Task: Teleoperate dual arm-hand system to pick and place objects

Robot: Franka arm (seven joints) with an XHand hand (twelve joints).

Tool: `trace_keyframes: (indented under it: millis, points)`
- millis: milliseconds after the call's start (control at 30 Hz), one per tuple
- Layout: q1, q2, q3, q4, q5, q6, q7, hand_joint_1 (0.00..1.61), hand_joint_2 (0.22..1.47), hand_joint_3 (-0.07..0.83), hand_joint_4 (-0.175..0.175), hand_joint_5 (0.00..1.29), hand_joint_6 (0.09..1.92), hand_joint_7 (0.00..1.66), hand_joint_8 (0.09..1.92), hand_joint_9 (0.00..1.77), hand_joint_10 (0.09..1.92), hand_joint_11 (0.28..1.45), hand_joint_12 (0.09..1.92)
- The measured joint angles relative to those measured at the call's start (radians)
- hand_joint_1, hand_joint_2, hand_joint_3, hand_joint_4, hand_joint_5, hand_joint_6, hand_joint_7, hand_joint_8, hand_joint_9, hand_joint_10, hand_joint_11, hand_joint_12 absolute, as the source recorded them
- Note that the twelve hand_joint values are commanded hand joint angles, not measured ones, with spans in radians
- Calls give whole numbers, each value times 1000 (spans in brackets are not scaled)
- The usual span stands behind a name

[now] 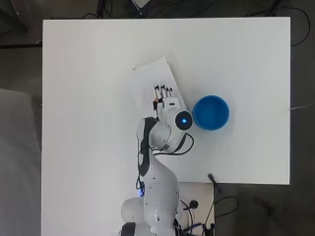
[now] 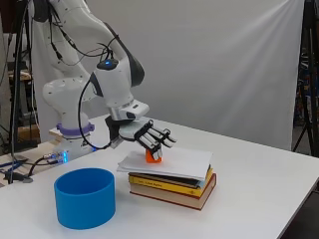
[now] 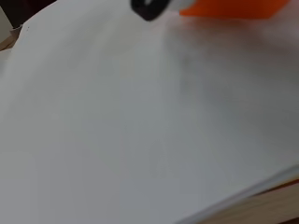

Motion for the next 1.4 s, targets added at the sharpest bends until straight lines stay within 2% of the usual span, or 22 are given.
trace_keyframes:
  millis: [67, 133, 267, 300, 333, 367, 400, 467, 633, 700, 733, 800, 833, 900, 933, 1000, 1033, 1067, 1133, 1233, 1300, 1400]
  points:
    - [2, -10, 3, -16, 26, -28, -30, 1261, 1109, 0, 68, 411, 87, 396, 87, 799, 349, 649, 581]
    - [5, -21, 8, -26, 62, -51, -58, 1209, 1107, -1, 76, 396, 87, 373, 87, 837, 112, 709, 372]
    - [6, -57, 15, -3, 86, -79, -110, 1224, 1100, -1, 88, 336, 87, 341, 87, 849, 87, 758, 223]
    - [5, -64, 15, 12, 80, -98, -113, 1355, 1092, -1, 81, 331, 87, 394, 87, 857, 434, 781, 239]
    - [2, -76, 18, 27, 72, -120, -112, 1462, 1095, -4, 72, 323, 87, 462, 87, 849, 806, 757, 397]
    - [-1, -93, 21, 38, 60, -139, -109, 1527, 1101, -3, 66, 313, 87, 511, 87, 833, 1050, 708, 598]
    - [-5, -116, 22, 48, 41, -151, -105, 1561, 1108, -2, 62, 303, 87, 537, 87, 817, 1190, 662, 764]
    - [-13, -164, 22, 73, 2, -169, -93, 1585, 1114, 0, 55, 278, 87, 552, 87, 801, 1301, 614, 919]
    - [-35, -223, 29, 179, -103, -281, 58, 1591, 1122, 1, 49, 227, 87, 560, 87, 785, 1355, 578, 1052]
    - [-44, -248, 32, 225, -145, -335, 140, 1591, 1127, 1, 50, 210, 87, 573, 87, 777, 1372, 573, 996]
    - [-48, -256, 29, 240, -160, -352, 177, 1591, 1130, 1, 50, 198, 87, 583, 87, 770, 1383, 585, 864]
    - [-61, -273, 11, 262, -202, -374, 219, 1591, 1133, 0, 52, 179, 87, 614, 87, 765, 1390, 650, 402]
    - [-67, -284, 2, 274, -226, -385, 220, 1591, 1135, 0, 53, 176, 87, 624, 87, 760, 1393, 680, 232]
    - [-79, -296, -19, 307, -276, -410, 211, 1590, 1136, 0, 53, 182, 87, 639, 87, 758, 1390, 708, 87]
    - [-85, -298, -37, 327, -297, -427, 211, 1589, 1148, -12, 75, 267, 109, 573, 249, 746, 1401, 724, 87]
    - [-97, -302, -83, 359, -325, -458, 219, 1588, 1173, -9, 102, 199, 744, 323, 1040, 695, 1481, 775, 87]
    - [-101, -299, -103, 365, -339, -462, 221, 1588, 1180, -6, 106, 171, 1010, 259, 1348, 680, 1508, 794, 87]
    - [-102, -291, -120, 368, -353, -458, 220, 1533, 1221, 2, 113, 145, 1247, 310, 1526, 679, 1557, 808, 87]
    - [-102, -260, -167, 375, -365, -442, 205, 1463, 1270, 4, 118, 109, 1515, 401, 1661, 690, 1598, 824, 87]
    - [-100, -187, -265, 382, -364, -407, 179, 1436, 1292, 3, 118, 92, 1638, 431, 1717, 689, 1604, 822, 87]
    - [-97, -124, -320, 381, -362, -378, 165, 1433, 1294, 1, 113, 100, 1632, 437, 1734, 689, 1585, 814, 87]
    - [-95, -28, -364, 384, -342, -350, 159, 1443, 1256, -3, 106, 229, 1382, 518, 1681, 743, 1444, 788, 87]
